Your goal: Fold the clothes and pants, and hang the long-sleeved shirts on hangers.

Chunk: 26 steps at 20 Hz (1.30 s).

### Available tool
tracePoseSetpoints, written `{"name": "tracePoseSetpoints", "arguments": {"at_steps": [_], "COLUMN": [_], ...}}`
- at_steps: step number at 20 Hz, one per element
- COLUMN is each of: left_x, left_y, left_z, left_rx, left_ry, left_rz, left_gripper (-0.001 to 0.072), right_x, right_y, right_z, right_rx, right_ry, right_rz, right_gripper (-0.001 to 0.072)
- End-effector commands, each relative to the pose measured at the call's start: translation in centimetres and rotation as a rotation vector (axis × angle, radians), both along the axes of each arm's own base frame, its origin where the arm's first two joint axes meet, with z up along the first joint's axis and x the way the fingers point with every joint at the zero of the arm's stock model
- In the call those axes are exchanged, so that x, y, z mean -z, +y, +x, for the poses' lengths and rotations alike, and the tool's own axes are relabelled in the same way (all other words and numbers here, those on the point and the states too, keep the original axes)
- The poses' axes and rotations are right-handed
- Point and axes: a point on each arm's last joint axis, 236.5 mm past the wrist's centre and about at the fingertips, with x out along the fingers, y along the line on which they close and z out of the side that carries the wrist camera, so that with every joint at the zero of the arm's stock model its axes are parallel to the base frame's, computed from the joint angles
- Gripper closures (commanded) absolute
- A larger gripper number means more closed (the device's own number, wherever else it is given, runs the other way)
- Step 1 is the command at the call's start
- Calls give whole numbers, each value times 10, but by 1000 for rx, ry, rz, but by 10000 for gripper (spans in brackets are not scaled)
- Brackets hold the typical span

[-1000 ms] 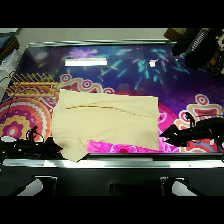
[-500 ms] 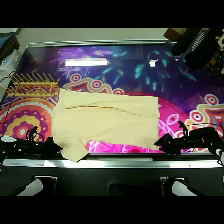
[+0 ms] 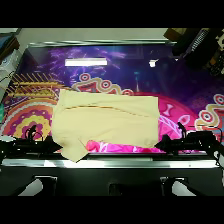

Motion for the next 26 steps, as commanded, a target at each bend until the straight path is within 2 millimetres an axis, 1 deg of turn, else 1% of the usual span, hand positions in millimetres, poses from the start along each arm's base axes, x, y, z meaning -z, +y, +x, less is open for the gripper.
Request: {"name": "tracePoseSetpoints", "arguments": {"at_steps": [1, 4, 5, 8, 10, 11, 12, 13, 15, 16, 18, 20, 22, 24, 26], "left_x": [-28, -68, -82, -114, -131, -136, -140, -141, -140, -136, -133, -135, -134, -127, -117], "left_y": [-1, -3, -4, -10, -15, -16, -18, -19, -17, -15, -11, -11, -17, -27, -29], "left_z": [10, 12, 10, -1, -8, -10, -10, -8, 5, 14, 40, 76, 116, 155, 194], "left_rx": [-13, -32, -45, -107, -132, -142, -144, -147, -137, -141, -124, -91, -33, 27, 53], "left_ry": [-32, -96, -120, -190, -250, -271, -292, -296, -325, -326, -347, -386, -415, -406, -388], "left_rz": [-16, 7, 20, 69, 98, 106, 106, 99, 91, 91, 104, 128, 142, 137, 130], "left_gripper": [694, 694, 694, 694, 694, 694, 695, 695, 694, 695, 695, 694, 695, 694, 695], "right_x": [-24, -49, -58, -85, -102, -110, -117, -124, -137, -139, -132, -123, -118, -118, -114], "right_y": [9, -11, -19, -37, -42, -40, -39, -35, -26, -26, -30, -25, -19, -24, -30], "right_z": [-8, -22, -27, -42, -51, -53, -48, -38, 1, 20, 50, 78, 111, 145, 171], "right_rx": [-15, -33, -30, 21, 39, 33, 38, 41, 74, 78, 51, 24, 7, 30, 34], "right_ry": [11, 16, 15, 18, 12, -7, -39, -88, -241, -315, -397, -433, -472, -493, -489], "right_rz": [38, -104, -159, -296, -346, -351, -350, -331, -271, -258, -299, -323, -352, -390, -409], "right_gripper": [675, 675, 675, 676, 676, 676, 676, 676, 676, 676, 676, 676, 676, 676, 676]}}
